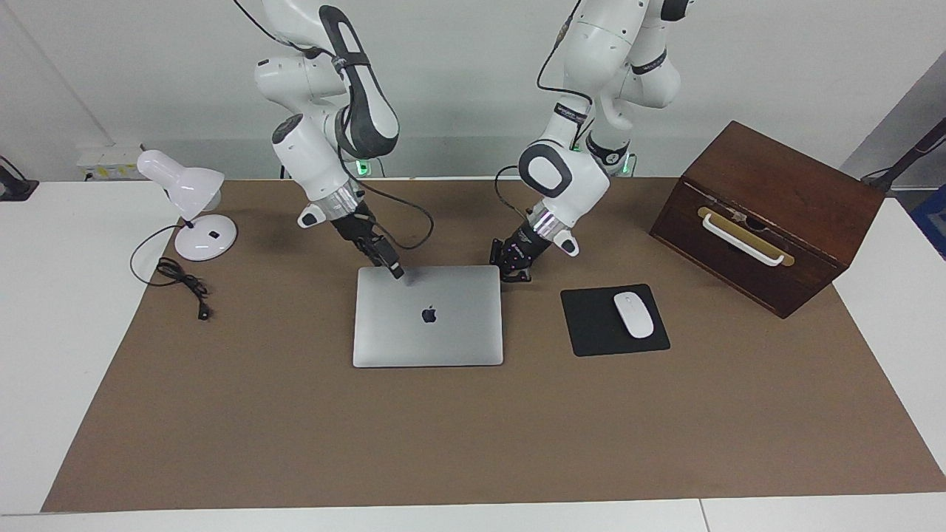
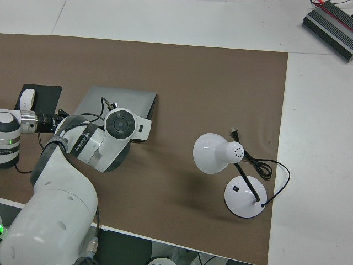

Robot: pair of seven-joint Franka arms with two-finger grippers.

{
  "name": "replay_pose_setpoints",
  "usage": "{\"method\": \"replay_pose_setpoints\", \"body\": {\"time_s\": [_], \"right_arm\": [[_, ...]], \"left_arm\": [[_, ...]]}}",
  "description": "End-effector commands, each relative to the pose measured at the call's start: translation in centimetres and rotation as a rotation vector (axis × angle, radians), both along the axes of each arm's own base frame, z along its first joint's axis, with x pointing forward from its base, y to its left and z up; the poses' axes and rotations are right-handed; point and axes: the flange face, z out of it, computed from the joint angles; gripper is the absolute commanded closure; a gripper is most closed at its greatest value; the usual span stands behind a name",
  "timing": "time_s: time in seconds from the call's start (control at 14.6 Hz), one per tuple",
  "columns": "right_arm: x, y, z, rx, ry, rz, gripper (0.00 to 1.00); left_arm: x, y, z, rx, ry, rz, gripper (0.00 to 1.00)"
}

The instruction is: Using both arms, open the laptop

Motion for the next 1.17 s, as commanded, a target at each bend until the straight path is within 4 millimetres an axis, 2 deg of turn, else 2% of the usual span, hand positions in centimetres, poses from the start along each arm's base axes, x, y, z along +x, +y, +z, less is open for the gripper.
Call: {"method": "replay_pose_setpoints", "body": {"time_s": [0.0, 0.69, 1.1], "right_arm": [[0.8, 0.0, 0.2, 0.009, -0.017, 0.004, 0.00], [1.8, 0.0, 0.7, 0.018, -0.028, -0.005, 0.00], [3.4, 0.2, 1.8, 0.035, -0.049, -0.018, 0.00]], "left_arm": [[0.0, -0.3, -1.7, 0.037, 0.006, 0.016, 1.00], [-0.1, -0.1, -1.9, 0.040, 0.009, 0.016, 1.00], [0.0, -0.1, -2.0, 0.041, 0.008, 0.017, 1.00]]}}
